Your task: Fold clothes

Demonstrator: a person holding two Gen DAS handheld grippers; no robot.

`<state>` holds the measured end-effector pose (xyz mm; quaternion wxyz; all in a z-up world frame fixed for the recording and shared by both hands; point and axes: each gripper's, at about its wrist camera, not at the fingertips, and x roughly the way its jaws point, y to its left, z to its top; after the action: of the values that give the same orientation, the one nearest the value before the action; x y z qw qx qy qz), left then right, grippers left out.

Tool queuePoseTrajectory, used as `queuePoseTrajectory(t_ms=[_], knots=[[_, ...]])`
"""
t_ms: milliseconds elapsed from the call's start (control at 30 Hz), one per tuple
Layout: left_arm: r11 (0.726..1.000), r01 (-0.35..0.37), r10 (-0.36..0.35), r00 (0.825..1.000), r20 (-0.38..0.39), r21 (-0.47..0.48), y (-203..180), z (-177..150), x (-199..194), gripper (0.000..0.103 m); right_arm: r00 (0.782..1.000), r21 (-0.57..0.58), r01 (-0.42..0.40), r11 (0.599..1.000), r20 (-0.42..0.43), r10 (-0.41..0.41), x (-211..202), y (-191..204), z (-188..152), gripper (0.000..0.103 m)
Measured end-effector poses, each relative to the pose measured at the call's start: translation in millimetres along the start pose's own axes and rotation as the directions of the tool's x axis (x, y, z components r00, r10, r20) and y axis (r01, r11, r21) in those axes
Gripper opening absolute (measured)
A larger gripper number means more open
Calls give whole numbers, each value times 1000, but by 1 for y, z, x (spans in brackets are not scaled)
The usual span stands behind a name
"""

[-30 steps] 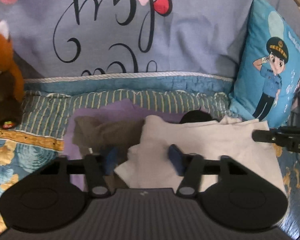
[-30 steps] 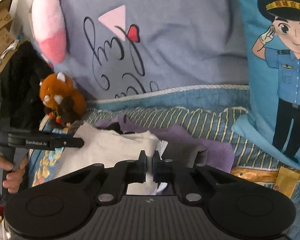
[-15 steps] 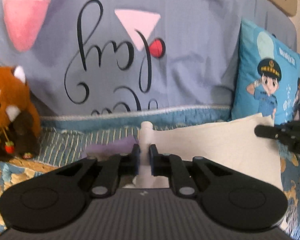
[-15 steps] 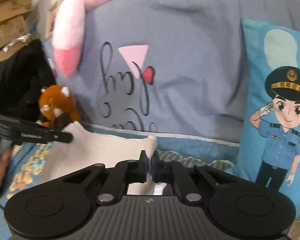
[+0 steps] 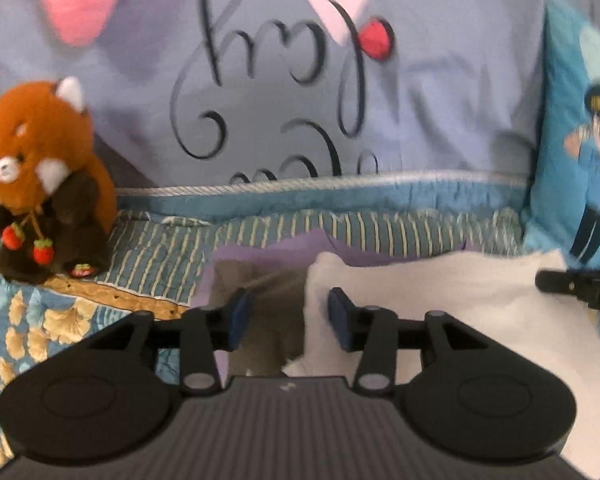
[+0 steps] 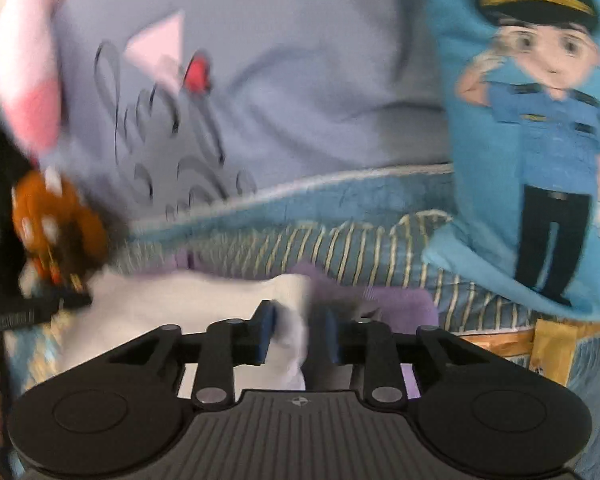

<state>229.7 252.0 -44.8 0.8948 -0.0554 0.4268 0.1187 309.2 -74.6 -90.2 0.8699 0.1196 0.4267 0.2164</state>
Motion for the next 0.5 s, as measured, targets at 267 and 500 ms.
queuePoseTrajectory(t_ms=[267,500], knots=[[992,128,-129,989,70,20,43,-22,-89,62,982,-49,-110,993,150,116,-111,0,-27,37],[977,214,-211,972,-103,18,28,-101,-72,64,990,-34,-129,991,55,130,-119,-3,-98,40]])
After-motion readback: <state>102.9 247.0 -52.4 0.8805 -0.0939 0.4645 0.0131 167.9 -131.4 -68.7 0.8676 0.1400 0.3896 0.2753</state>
